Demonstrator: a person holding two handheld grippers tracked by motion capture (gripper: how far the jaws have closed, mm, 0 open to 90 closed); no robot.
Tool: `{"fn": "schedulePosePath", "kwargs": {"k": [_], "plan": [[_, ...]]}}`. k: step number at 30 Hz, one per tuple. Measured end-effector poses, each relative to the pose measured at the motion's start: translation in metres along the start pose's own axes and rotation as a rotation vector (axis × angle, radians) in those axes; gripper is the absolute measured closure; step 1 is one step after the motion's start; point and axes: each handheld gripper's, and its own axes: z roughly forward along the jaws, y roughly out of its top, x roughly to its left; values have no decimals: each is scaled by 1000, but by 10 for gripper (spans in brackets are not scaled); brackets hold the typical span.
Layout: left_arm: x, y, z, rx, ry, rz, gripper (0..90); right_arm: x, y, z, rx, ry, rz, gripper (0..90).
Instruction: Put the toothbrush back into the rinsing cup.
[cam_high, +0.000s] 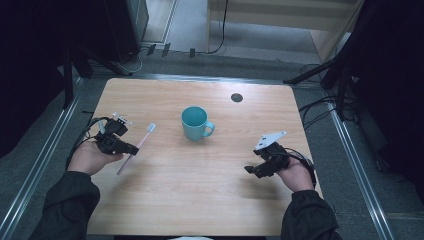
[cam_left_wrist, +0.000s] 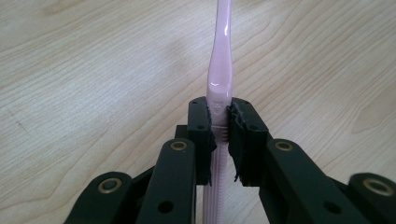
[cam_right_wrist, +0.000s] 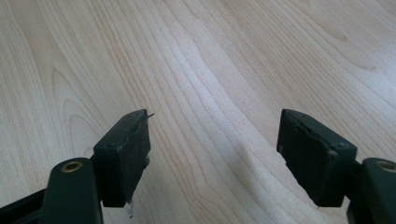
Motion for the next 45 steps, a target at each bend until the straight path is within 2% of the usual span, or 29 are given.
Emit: {"fn": "schedulePosePath", "kwargs": {"k": [4, 10, 19, 28, 35, 38, 41, 45], "plan": [[-1, -1, -4, -30, 2, -12, 790, 0, 2, 1, 2, 5, -5, 256], [-3, -3, -7, -60, 17, -4, 790, 0, 4, 4, 4, 13, -10, 256], [-10, -5, -18, -176, 32, -22, 790, -1, 9, 7, 4, 20, -22, 256], [-13, -7, -23, -252, 42, -33, 790, -1, 13, 9, 5, 29, -28, 256], [-17, -5, -27, -334, 31, -50, 790, -2, 14, 10, 6, 30, -26, 256], [-19, -4, -27, -349, 36, -44, 790, -2, 14, 10, 5, 30, -29, 256], [-20, -2, -26, -353, 22, -46, 790, -2, 14, 10, 6, 29, -26, 256], [-22, 2, -26, -361, 40, -32, 790, -2, 14, 10, 3, 27, -26, 256]]}}
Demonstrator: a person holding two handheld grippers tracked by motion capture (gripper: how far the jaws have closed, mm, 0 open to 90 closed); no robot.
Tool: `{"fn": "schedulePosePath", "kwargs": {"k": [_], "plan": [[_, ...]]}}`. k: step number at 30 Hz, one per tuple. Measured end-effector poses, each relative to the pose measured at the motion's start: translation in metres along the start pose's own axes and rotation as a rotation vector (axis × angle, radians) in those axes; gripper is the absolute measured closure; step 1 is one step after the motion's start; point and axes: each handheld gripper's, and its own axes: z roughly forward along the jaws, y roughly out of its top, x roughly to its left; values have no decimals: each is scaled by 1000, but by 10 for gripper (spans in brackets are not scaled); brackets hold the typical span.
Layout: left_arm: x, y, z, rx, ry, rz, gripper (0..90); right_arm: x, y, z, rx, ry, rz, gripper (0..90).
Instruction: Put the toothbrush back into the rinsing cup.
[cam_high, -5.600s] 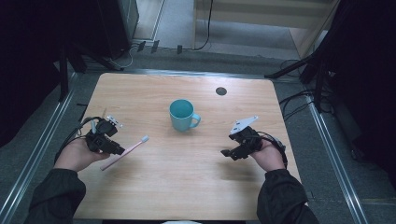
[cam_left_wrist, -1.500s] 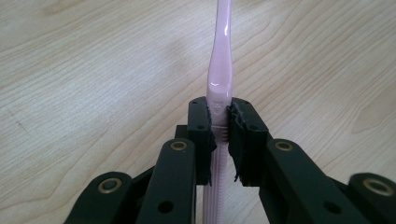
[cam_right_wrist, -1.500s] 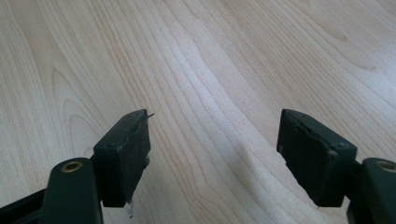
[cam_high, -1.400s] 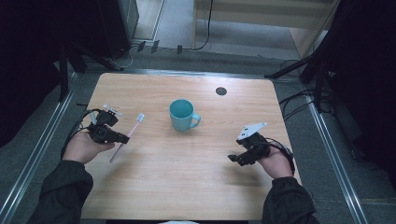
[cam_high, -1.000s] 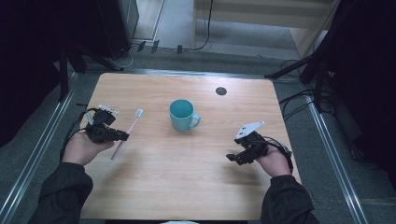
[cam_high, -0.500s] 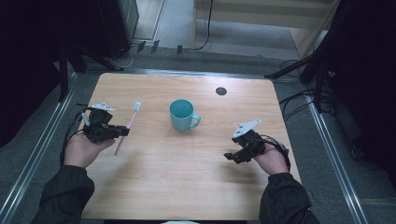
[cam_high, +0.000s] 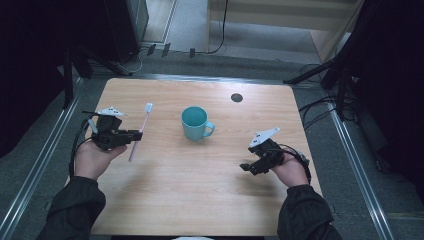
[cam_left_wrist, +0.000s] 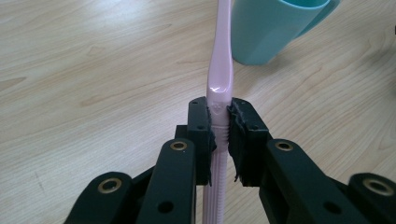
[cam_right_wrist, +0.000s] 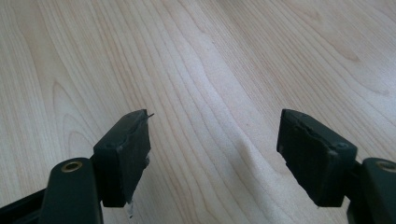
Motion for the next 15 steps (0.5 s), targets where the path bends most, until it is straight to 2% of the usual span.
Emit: {"fn": "schedulePosePath", "kwargs": {"k": [4, 8, 15], "plan": [[-1, 3, 1, -13, -7, -8, 790, 1, 0, 0, 3, 1, 0, 256], [-3, 5, 3, -23, 1, 8, 790, 0, 0, 1, 5, 3, -8, 256], [-5, 16, 1, -55, -15, -2, 790, 0, 0, 2, 9, 5, -8, 256]]}}
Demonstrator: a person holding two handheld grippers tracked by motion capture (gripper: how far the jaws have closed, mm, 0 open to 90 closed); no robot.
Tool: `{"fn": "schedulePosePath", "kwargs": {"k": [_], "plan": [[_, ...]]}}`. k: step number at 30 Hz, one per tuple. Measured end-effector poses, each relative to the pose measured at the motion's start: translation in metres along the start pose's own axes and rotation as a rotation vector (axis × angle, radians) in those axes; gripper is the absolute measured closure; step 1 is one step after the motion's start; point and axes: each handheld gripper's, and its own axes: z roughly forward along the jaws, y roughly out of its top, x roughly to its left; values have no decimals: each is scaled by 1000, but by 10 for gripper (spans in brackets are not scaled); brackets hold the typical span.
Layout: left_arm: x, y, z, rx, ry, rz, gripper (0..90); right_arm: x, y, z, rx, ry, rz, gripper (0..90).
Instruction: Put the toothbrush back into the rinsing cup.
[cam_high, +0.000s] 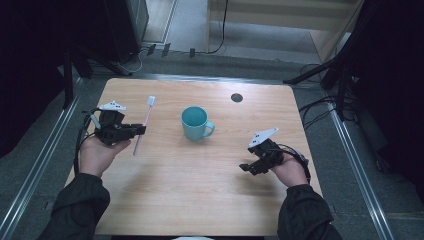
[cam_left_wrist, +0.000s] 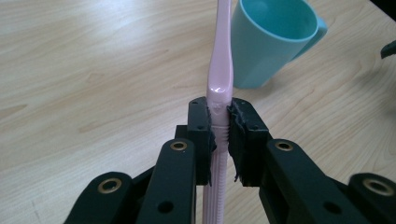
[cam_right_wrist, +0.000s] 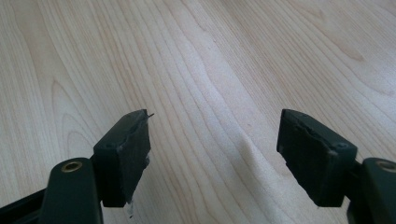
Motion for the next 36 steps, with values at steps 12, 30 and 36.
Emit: {"fn": "schedulePosePath", "kwargs": {"k": [12, 30, 36], "plan": [[-9, 22, 0, -68, -15, -7, 790, 1, 0, -1, -3, -5, 3, 256], [-29, 62, 12, -118, -32, 30, 790, 1, 0, -2, -5, -4, 2, 256], [-36, 76, 22, -118, -50, 43, 789, 2, 0, -2, -5, -4, -2, 256]]}}
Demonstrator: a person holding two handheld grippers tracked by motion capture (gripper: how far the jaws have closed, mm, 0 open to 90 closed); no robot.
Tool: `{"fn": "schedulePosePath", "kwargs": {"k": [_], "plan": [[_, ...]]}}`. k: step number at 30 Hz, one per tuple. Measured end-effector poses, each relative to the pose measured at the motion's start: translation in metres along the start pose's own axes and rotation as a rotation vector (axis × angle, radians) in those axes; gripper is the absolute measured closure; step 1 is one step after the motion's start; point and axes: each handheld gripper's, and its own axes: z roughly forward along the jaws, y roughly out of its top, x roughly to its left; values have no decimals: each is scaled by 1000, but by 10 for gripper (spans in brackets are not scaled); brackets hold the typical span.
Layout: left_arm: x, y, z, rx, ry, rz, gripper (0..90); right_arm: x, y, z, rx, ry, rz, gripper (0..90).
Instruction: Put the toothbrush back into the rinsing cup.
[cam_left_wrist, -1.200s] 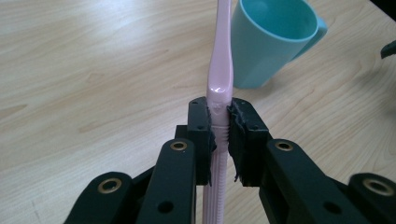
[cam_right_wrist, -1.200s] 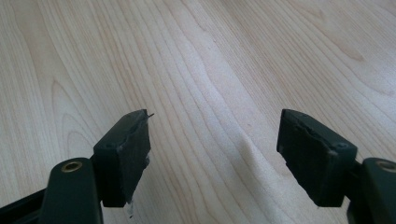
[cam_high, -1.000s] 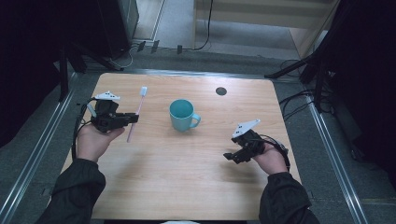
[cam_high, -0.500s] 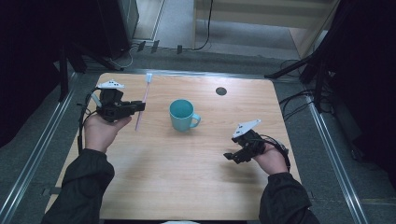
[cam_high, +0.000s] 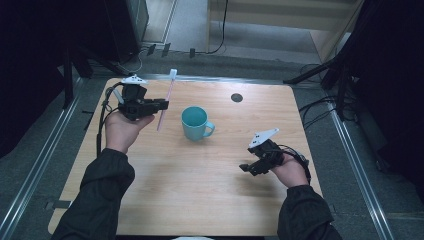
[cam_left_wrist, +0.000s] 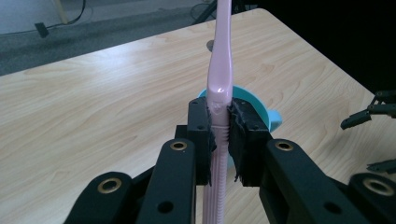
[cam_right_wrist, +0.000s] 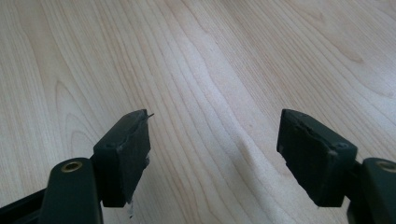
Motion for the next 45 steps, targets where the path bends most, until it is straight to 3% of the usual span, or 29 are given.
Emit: {"fn": "schedulePosePath", "kwargs": {"k": [12, 14, 25, 35, 45], "plan": [[-12, 20, 26, -12, -15, 28, 788, 3, -3, -1, 2, 1, 2, 256], [-16, 26, 34, 10, -13, 62, 788, 3, -4, -2, -1, -1, 1, 256], [-23, 41, 66, -3, -41, 57, 787, 5, -11, -7, -5, -12, 18, 256], [-31, 37, 99, 20, -50, 74, 786, 5, -16, -10, -6, -26, 23, 256], [-29, 17, 109, 46, -45, 64, 784, 4, -16, -10, -3, -30, 21, 256]]}}
